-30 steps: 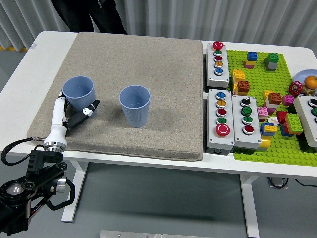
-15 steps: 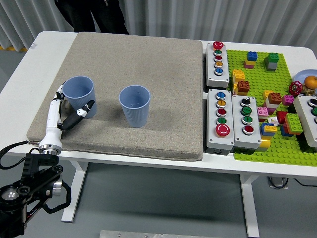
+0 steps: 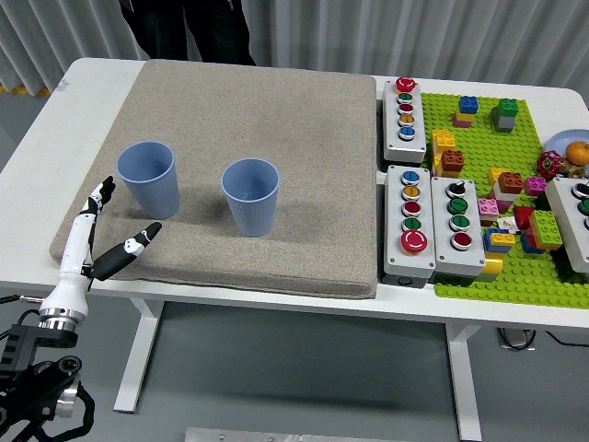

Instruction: Pick cup pour cup place

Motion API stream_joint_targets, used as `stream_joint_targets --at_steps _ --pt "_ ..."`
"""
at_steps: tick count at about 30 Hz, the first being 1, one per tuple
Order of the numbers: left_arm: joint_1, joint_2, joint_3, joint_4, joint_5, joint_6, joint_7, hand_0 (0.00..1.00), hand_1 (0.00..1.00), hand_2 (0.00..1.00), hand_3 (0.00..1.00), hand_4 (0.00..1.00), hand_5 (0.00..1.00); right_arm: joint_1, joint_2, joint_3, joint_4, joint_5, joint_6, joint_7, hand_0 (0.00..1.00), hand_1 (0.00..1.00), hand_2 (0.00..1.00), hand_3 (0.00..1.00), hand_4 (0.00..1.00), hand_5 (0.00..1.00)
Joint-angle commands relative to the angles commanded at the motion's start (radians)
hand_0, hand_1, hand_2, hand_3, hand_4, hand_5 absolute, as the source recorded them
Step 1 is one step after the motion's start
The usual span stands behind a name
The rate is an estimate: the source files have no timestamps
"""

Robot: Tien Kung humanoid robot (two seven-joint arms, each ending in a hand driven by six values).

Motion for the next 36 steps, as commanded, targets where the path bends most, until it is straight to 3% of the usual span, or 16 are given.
stream_joint_targets --at_steps 7,18,27,32,36 --pt "0.068 0.005 -0.037 -0.062 0.098 0.004 0.018 0.998 0.995 0.998 0.998 0.998 0.527 -0.009 0.004 0.009 0.002 -0.008 -0.001 -0.008 0.703 0.629 0.56 0.569 0.002 0.075" --pt "0.064 0.01 -0.093 -0.125 0.092 0.015 0.015 0.998 0.983 0.998 0.998 0.998 0.576 -0.015 0.004 0.008 0.003 -0.012 -0.005 -0.01 0.703 0.629 0.56 0.567 0.002 0.077" --pt "0.045 0.039 -0.287 -0.239 0.071 0.039 0.013 0.985 0.962 0.998 0.998 0.998 0.588 -0.012 -0.001 0.005 0.0 -0.006 -0.008 0.003 0.701 0.629 0.559 0.567 0.002 0.077" --pt "-0.006 0.077 -0.368 -0.259 0.054 0.041 0.022 0.985 0.962 0.998 0.998 0.998 0.588 0.007 -0.007 0.006 0.0 -0.001 -0.015 0.01 0.701 0.629 0.559 0.567 0.002 0.077" --pt "-0.126 0.133 -0.392 -0.195 -0.038 0.023 0.026 0.973 0.945 0.998 0.998 0.998 0.604 0.011 -0.009 -0.002 0.0 0.021 -0.023 0.024 0.701 0.629 0.559 0.567 0.002 0.079"
